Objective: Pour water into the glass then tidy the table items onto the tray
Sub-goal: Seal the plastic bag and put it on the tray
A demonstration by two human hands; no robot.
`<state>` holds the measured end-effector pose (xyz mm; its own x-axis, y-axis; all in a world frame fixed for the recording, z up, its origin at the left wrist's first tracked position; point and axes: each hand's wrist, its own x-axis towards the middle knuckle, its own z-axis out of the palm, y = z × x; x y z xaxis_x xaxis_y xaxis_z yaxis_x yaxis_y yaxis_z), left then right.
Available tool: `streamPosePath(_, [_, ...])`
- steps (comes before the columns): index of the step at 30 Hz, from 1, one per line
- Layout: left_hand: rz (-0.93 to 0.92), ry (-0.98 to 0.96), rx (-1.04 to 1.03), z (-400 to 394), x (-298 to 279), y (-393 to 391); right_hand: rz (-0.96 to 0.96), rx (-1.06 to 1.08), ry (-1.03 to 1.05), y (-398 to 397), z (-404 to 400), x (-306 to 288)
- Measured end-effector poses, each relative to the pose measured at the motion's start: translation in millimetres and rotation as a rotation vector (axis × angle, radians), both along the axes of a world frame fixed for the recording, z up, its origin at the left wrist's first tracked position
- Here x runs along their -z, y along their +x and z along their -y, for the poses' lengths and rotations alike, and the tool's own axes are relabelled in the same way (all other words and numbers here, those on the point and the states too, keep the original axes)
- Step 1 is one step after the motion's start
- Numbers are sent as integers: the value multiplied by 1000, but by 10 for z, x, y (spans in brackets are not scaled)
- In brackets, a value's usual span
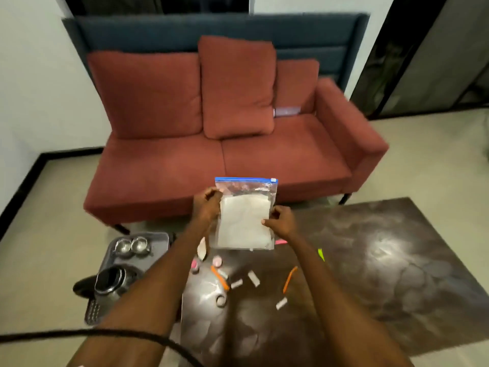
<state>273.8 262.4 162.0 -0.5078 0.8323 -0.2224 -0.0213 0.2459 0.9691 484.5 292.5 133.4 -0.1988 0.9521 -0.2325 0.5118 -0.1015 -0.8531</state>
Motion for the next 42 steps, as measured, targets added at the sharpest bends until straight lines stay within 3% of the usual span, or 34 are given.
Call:
streamPosePath(7, [-136, 426, 62, -616, -1703, -410, -477, 168, 353, -284, -845, -1918])
streamPosePath(15, [-213, 677, 119, -854, -2796, -776, -519, 141, 708, -556, -1106, -3181])
streamPosePath(27, [-460, 731, 283, -896, -3899, -1252, -584, 119, 795, -742, -1260, -4015])
streamPosePath(34, [-957, 883, 181, -786, -4273, -1068, -482, 160, 888, -1032, -1146, -4293])
streamPosePath(38, [-1186, 821, 300, -733, -4435, -793, -486, 87, 915, -1318, -976, -4341])
streamPosePath(42, [-1190, 764, 384, -739, -4508, -720, -494, 89, 915, -1485, -842, -4313])
